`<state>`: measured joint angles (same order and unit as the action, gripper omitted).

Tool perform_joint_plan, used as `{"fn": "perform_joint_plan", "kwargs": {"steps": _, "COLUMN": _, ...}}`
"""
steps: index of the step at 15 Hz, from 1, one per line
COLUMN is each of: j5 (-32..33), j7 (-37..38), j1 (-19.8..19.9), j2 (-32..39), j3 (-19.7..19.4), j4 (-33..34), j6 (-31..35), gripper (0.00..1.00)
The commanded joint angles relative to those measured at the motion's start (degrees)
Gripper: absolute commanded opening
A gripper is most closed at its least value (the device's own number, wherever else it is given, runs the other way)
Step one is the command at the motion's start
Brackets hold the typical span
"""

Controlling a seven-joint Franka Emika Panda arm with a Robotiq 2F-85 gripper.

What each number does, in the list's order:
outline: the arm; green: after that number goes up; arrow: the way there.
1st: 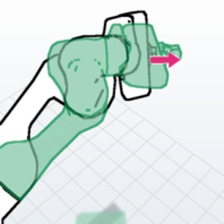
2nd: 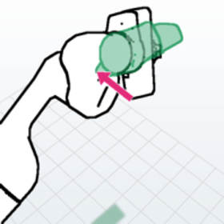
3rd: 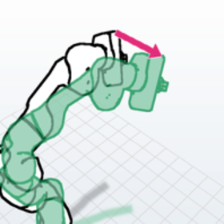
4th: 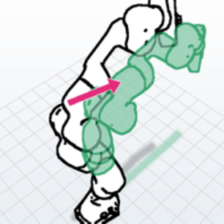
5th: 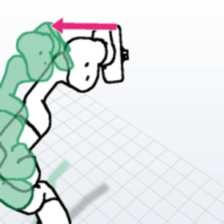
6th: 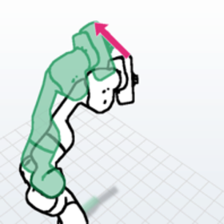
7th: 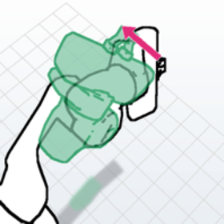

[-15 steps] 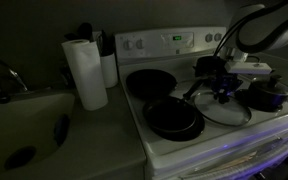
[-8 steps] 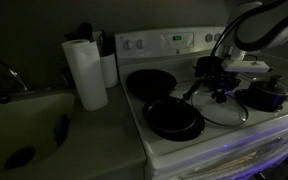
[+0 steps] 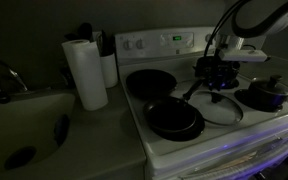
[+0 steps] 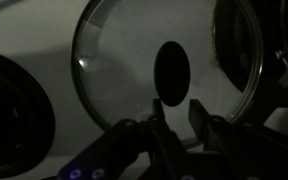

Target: Cover the pot

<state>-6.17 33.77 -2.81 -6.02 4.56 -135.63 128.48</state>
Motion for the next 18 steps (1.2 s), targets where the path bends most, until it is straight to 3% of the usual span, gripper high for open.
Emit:
{"fn": "perform_joint_plan", "kwargs": {"steps": 1, "j5": 0.4, "j7": 0.5, "j1": 0.2, "j2": -1.0, "j3": 0.2, "j4": 2.8, "j6": -5.4, "gripper": 0.08}}
{"fn": "perform_joint_plan", "kwargs": {"steps": 4, "j5": -0.5, "j7": -0.2, "j1": 0.1, "j2": -1.2, "j3": 0.2, "j4": 3.2, "j6": -6.2, "gripper": 0.08}}
{"fn": "perform_joint_plan", "kwargs": {"steps": 5, "j5": -1.3, "j7": -0.9, "j1": 0.0, "j2": -1.1, "j3": 0.1, "j4": 2.8, "j6": -5.9, "gripper": 0.16}}
{"fn": "perform_joint_plan", "kwargs": {"steps": 6, "j5": -1.7, "j7": -1.0, "j1": 0.0, "j2": -1.0, "j3": 0.1, "j4": 2.5, "j6": -5.9, "gripper": 0.56}}
{"fn": "perform_joint_plan", "kwargs": {"steps": 8, "j5": -3.6, "j7": -1.5, "j1": -0.3, "j2": -0.7, "j3": 0.2, "j4": 1.7, "j6": -5.3, "gripper": 0.54}}
{"fn": "perform_joint_plan", "kwargs": {"steps": 14, "j5": -6.8, "j7": -3.0, "j1": -1.5, "j2": -1.4, "j3": 0.5, "j4": -0.8, "j6": -6.1, "gripper": 0.94}}
{"fn": "perform_joint_plan", "kwargs": {"steps": 15, "j5": -6.5, "j7": -4.1, "j1": -1.6, "j2": -1.7, "j3": 0.4, "j4": -1.4, "j6": -6.0, "gripper": 0.98}}
{"fn": "perform_joint_plan", "kwargs": {"steps": 18, "j5": -7.1, "j7": -7.7, "j1": -1.4, "j2": -1.8, "j3": 0.0, "j4": -3.3, "j6": -3.8, "gripper": 1.00}}
